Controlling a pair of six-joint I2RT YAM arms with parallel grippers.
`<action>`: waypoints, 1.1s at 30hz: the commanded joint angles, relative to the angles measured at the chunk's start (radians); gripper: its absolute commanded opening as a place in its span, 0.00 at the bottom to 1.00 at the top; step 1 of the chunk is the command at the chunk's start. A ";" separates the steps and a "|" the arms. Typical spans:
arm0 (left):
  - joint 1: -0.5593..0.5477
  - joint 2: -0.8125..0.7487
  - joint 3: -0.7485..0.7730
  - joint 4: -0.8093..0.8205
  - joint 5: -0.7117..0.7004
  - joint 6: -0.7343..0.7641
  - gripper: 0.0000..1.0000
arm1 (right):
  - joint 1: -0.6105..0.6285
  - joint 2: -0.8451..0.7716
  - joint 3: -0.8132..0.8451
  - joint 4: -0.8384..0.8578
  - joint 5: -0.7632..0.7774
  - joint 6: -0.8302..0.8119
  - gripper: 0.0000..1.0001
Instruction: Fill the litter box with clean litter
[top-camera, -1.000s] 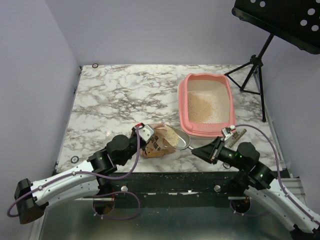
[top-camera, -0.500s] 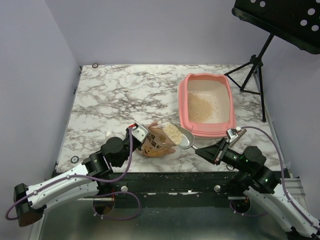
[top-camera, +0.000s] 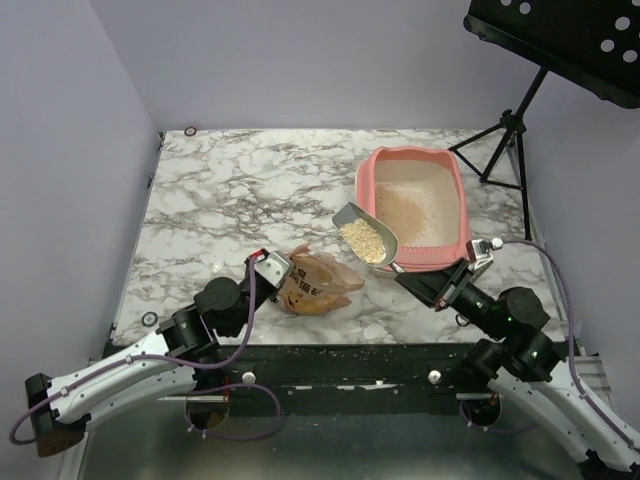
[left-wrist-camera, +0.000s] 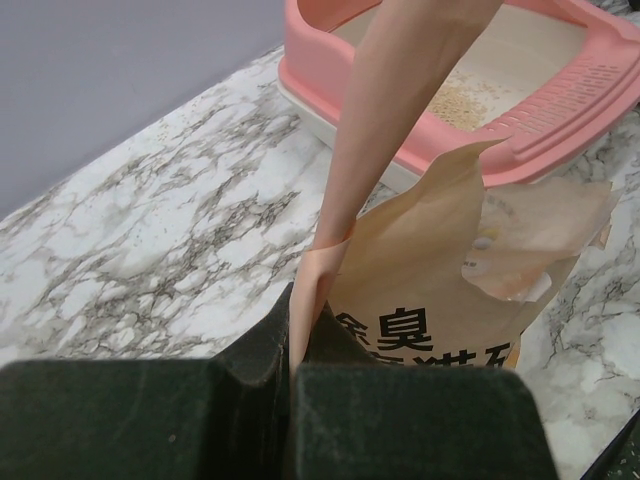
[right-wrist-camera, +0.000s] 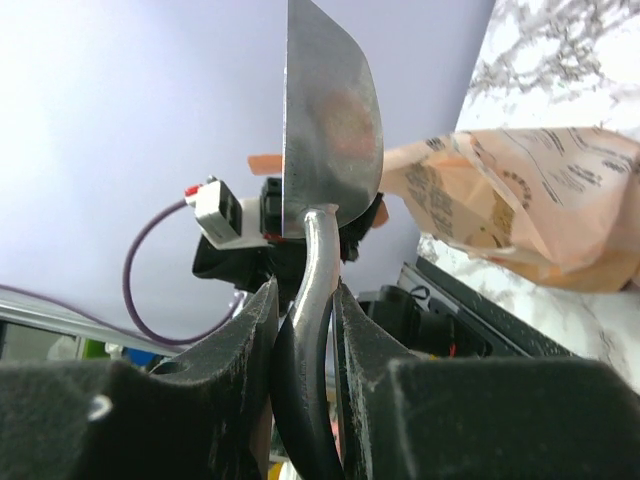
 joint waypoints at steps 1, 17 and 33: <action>-0.007 -0.046 0.025 0.114 -0.026 0.013 0.00 | -0.002 0.069 0.097 0.149 0.088 -0.041 0.00; -0.005 -0.086 0.028 0.097 -0.020 -0.004 0.00 | -0.004 0.219 0.292 -0.108 0.672 -0.139 0.00; -0.005 -0.060 0.033 0.086 -0.016 -0.001 0.00 | -0.011 0.564 0.298 -0.191 0.944 -0.305 0.00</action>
